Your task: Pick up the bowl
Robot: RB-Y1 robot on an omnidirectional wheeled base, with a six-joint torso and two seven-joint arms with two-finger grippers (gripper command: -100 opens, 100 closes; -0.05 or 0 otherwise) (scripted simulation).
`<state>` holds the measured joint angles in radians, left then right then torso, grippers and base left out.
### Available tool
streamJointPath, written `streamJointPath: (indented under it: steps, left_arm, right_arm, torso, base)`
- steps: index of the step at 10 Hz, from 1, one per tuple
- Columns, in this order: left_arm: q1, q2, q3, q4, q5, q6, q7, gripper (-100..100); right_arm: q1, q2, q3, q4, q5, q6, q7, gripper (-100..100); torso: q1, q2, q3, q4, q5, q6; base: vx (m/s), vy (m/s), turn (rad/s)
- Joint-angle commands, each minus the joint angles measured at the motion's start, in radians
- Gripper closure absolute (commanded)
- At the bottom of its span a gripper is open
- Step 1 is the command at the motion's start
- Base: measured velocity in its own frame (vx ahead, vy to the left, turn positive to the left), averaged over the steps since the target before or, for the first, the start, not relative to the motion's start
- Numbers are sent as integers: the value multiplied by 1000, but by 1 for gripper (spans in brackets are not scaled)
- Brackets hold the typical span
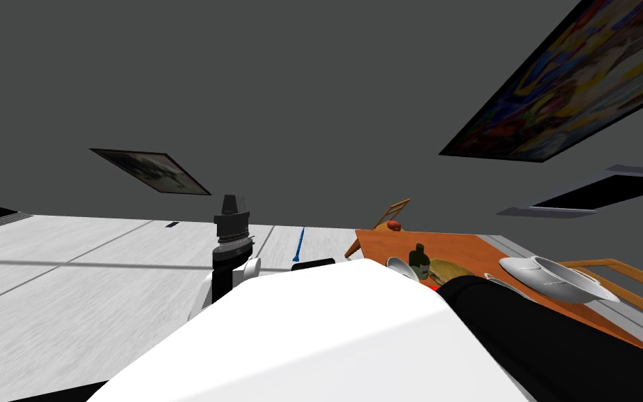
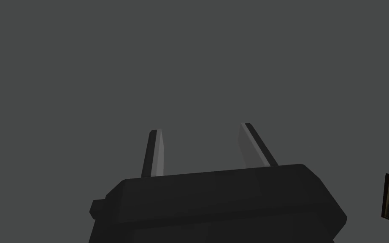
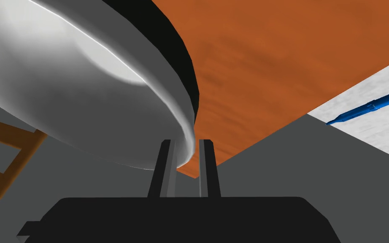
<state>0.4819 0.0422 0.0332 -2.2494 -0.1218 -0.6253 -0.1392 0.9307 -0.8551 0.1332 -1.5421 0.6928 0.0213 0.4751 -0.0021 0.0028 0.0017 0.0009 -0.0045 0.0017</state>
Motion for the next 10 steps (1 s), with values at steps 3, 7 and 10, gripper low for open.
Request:
streamJointPath:
  steps: [3, 7, 10]
  left_arm:
    - [0, 0, 0, 0, 0, 0, 0, 0]
    - [0, 0, 0, 0, 0, 0, 0, 0]
    - [0, 0, 0, 0, 0, 0, 0, 0]
  right_arm:
    - [4, -36, 17, -43, -93, 14, 89, 100]
    - [9, -80, 33, -92, -200, 29, 194, 100]
    - [12, -94, 37, -109, -235, 34, 227, 100]
  torso:
    - [0, 0, 0, 0, 0, 1]
    - [1, -1, -1, 0, 1, 0]
    - [1, -1, -1, 0, 1, 0]
  base:
    - [16, -4, -164]
    - [16, -3, -117]
    - [14, -1, -97]
